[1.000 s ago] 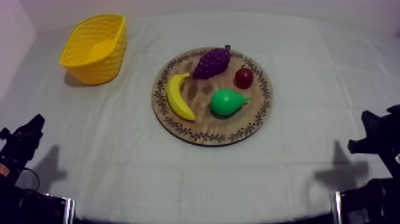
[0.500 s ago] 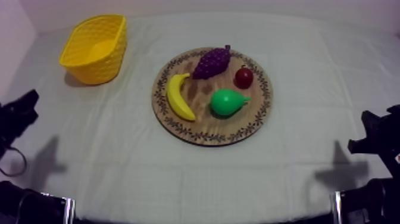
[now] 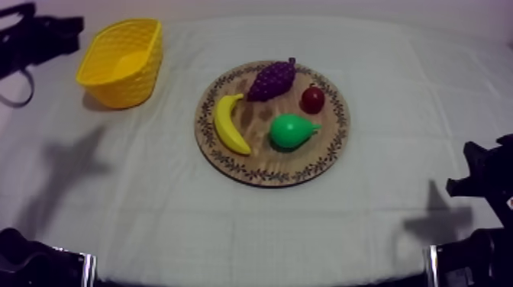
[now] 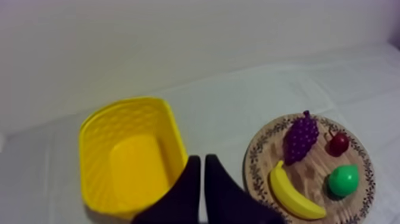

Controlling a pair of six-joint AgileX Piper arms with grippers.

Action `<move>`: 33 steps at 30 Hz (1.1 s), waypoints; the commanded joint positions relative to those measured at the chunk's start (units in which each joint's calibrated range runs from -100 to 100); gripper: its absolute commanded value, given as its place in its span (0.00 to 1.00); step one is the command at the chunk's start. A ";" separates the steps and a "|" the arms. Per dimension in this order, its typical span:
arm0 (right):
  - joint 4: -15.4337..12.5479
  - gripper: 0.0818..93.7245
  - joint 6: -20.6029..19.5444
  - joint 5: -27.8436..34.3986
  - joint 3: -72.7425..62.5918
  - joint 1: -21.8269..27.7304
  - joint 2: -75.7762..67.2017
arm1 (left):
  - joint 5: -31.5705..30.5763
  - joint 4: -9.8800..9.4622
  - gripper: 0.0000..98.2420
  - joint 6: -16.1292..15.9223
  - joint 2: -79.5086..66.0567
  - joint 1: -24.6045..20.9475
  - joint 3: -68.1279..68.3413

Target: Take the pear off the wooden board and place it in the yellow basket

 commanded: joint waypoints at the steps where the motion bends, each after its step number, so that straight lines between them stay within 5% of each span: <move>1: -0.01 0.00 0.07 0.11 0.03 0.00 0.01 | 0.43 0.06 0.00 -0.66 12.07 2.53 -10.90; 7: -0.01 0.00 0.09 0.11 0.03 0.00 0.01 | 0.58 0.18 0.00 -1.49 24.08 7.43 -18.64; 16: -0.01 0.00 0.08 0.11 0.03 0.00 0.01 | -1.20 3.14 0.00 -4.61 34.73 13.67 -23.20; 23: -0.01 0.00 0.10 0.11 0.03 0.00 0.01 | -1.66 3.66 0.00 -4.49 38.53 17.64 -20.58; 29: -0.01 0.00 0.10 0.11 0.03 0.00 0.01 | -3.86 6.32 0.00 -6.29 39.47 20.26 -16.04; 33: -0.01 0.00 0.10 0.11 0.03 0.00 0.01 | -4.51 6.96 0.09 -5.96 39.71 21.06 -14.60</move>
